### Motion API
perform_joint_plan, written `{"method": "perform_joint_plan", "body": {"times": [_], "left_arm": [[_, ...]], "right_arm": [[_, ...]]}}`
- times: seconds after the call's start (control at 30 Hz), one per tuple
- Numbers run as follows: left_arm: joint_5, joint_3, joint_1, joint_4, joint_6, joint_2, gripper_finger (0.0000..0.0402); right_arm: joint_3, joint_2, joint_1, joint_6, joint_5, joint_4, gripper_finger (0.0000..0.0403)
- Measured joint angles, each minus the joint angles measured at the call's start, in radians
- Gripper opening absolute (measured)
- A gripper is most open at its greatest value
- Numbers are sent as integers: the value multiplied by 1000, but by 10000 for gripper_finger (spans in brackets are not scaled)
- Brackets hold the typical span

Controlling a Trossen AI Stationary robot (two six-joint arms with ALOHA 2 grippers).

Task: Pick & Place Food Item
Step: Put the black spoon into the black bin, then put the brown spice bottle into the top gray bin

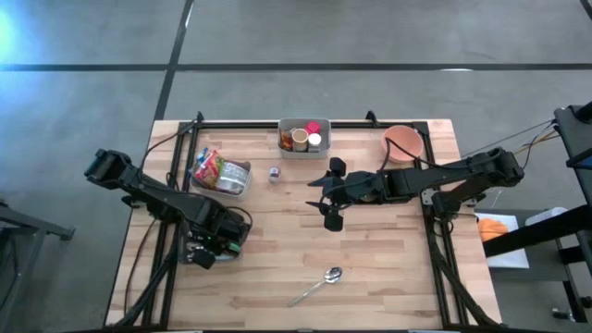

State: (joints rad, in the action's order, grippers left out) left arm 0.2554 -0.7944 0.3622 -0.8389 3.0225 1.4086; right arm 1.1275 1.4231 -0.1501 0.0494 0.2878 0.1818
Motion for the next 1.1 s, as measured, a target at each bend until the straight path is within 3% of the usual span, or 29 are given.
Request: {"method": "perform_joint_plan", "body": {"times": [0.73,1.1], "left_arm": [[22,-1,0,1,-4,-17,292],[-100,-2,2,-12,-121,-120,310]], "right_arm": [[0,0,0,-3,0,0,233],[0,0,0,-4,0,-4,233]]}}
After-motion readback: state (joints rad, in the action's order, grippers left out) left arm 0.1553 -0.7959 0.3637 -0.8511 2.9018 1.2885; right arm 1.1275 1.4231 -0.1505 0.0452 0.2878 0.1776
